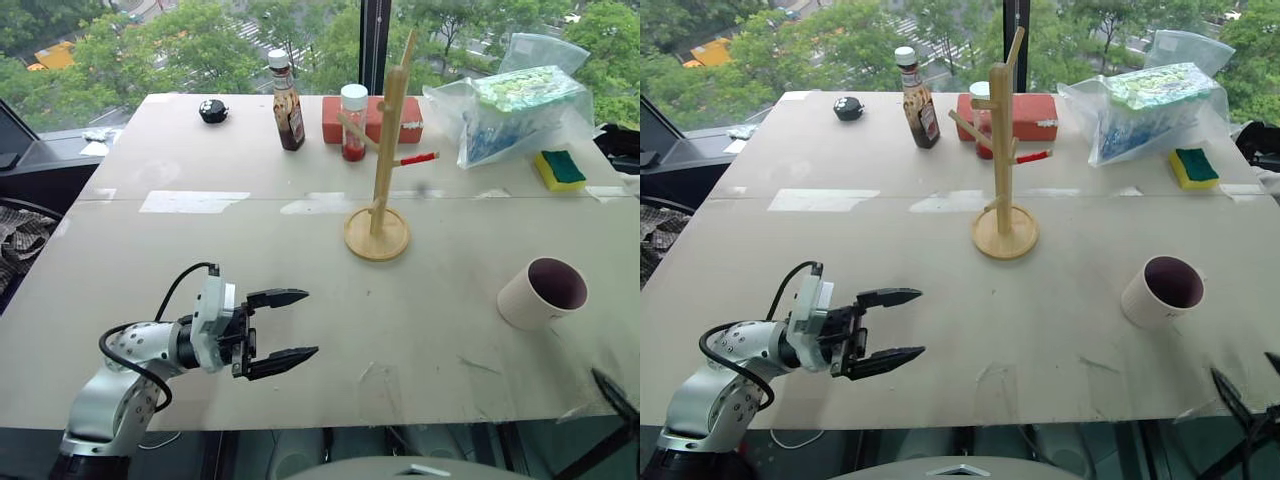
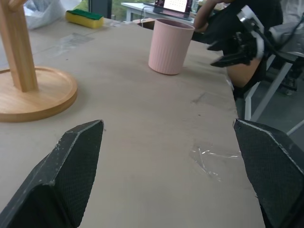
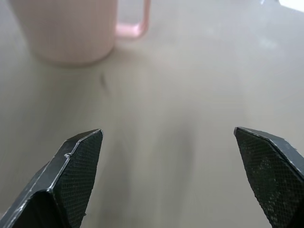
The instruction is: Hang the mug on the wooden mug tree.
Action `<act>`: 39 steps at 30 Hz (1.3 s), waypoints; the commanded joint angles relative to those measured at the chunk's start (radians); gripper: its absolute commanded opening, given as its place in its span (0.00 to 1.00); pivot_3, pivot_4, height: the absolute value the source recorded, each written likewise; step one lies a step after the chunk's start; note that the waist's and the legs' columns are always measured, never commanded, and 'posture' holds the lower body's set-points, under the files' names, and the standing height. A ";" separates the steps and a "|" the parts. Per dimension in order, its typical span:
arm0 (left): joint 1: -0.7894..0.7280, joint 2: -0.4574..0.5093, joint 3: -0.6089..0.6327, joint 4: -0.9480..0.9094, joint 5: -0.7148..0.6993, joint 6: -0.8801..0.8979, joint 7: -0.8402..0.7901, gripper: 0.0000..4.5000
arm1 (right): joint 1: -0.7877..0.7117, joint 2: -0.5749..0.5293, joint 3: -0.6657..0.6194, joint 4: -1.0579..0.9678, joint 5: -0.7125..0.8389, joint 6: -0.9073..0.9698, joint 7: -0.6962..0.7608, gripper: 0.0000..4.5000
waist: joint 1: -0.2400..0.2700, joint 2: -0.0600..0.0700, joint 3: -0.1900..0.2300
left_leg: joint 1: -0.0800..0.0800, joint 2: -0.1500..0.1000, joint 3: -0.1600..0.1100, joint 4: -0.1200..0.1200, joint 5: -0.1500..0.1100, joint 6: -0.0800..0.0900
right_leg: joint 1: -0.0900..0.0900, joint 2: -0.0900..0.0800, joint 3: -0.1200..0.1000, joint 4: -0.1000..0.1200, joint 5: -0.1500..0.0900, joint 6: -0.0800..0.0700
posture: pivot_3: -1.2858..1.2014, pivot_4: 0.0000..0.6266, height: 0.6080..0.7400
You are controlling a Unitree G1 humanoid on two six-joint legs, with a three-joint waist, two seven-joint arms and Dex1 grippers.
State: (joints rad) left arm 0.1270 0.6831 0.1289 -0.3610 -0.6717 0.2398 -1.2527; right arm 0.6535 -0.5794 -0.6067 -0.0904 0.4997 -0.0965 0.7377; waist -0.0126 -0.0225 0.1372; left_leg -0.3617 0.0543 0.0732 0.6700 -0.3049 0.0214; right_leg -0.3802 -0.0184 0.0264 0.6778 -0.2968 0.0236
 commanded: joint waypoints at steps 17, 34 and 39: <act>-0.002 0.035 0.023 -0.086 -0.087 0.031 -0.051 1.00 | -0.336 -0.066 0.023 0.220 -0.029 0.049 0.061 1.00 | -0.003 0.003 0.000 | 0.000 0.000 0.001 -0.001 0.000 0.000 | 0.000 -0.001 0.001 0.000 0.000 0.000 | 0.52 0.24 1.00; -0.050 0.094 0.051 -0.060 -0.087 0.057 -0.059 1.00 | -0.720 -0.024 0.231 0.472 -0.097 0.013 0.103 0.72 | -0.001 0.005 0.002 | 0.000 0.000 0.001 -0.001 0.000 0.000 | 0.000 0.000 0.001 -0.001 0.000 0.000 | 0.52 0.24 1.00; -0.063 0.096 0.065 -0.069 -0.091 0.075 -0.032 1.00 | -0.750 -0.009 0.243 0.495 -0.100 -0.018 0.121 0.19 | -0.001 0.006 0.002 | 0.000 0.001 0.000 -0.001 0.000 0.000 | 0.000 -0.001 0.000 -0.001 0.000 0.000 | 0.52 0.24 1.00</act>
State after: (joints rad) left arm 0.0688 0.7709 0.1669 -0.4077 -0.7440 0.3134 -1.2936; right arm -0.0947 -0.5821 -0.3527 0.4175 0.3968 -0.0906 0.8509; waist -0.0132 -0.0167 0.1393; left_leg -0.3620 0.0548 0.0736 0.6691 -0.3048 0.0212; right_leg -0.3802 -0.0196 0.0264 0.6768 -0.2965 0.0238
